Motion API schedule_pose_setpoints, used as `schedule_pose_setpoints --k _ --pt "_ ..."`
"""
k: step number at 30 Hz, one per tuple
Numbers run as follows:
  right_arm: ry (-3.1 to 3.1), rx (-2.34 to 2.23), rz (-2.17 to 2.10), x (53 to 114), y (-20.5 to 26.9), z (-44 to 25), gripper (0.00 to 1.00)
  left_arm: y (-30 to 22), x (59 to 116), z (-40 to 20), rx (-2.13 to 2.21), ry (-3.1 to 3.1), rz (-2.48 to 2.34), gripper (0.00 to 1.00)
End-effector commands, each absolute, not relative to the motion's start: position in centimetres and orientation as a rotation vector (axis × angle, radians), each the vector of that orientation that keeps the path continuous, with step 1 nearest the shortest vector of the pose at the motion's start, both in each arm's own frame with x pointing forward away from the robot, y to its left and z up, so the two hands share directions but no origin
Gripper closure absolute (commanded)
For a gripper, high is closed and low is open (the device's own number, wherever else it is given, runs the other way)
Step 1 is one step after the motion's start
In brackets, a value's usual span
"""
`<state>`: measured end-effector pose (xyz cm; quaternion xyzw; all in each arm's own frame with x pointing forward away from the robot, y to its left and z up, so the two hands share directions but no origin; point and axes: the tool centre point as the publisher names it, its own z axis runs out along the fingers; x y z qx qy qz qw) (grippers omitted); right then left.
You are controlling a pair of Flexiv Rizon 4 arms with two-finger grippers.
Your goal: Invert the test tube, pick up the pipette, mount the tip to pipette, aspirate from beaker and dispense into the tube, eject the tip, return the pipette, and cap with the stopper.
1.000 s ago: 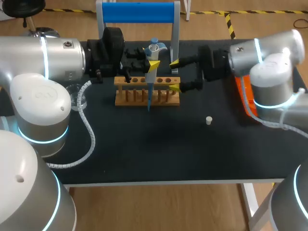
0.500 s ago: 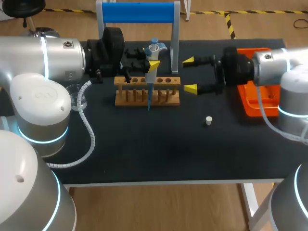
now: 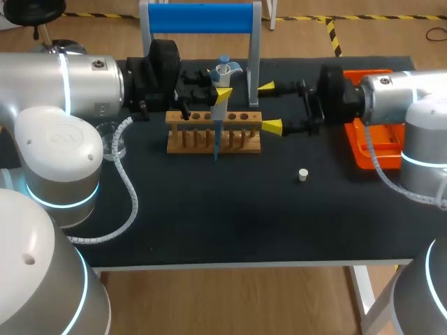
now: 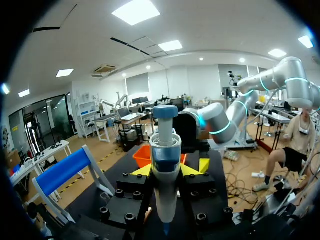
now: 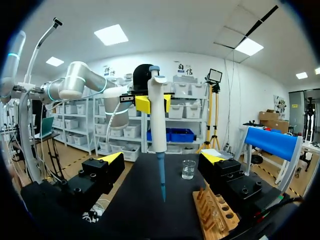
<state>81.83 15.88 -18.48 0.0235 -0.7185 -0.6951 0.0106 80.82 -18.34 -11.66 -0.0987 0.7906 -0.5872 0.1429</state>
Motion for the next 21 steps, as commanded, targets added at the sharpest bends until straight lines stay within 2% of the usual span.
schedule_pose_setpoints --k 1,4,7,14,21 --pt "-2.246 0.068 -2.174 81.4 16.8 -18.1 0.0 -18.3 80.8 -11.7 -0.283 2.278 -1.696 1.0" --pt "-2.231 0.078 -2.189 81.2 17.5 -17.7 0.0 -18.3 80.8 -11.7 -0.283 2.278 -1.696 1.0" --pt "-2.221 0.087 -2.186 81.1 18.2 -17.5 0.07 -18.3 80.8 -11.7 -0.283 2.278 -1.696 1.0" --pt "-2.204 0.113 -2.169 80.8 19.9 -17.2 0.07 -18.3 80.8 -11.7 -0.283 2.278 -1.696 1.0" --pt "-2.219 0.095 -2.141 80.8 20.9 -17.0 0.14 -18.3 80.8 -11.7 -0.283 2.278 -1.696 1.0"
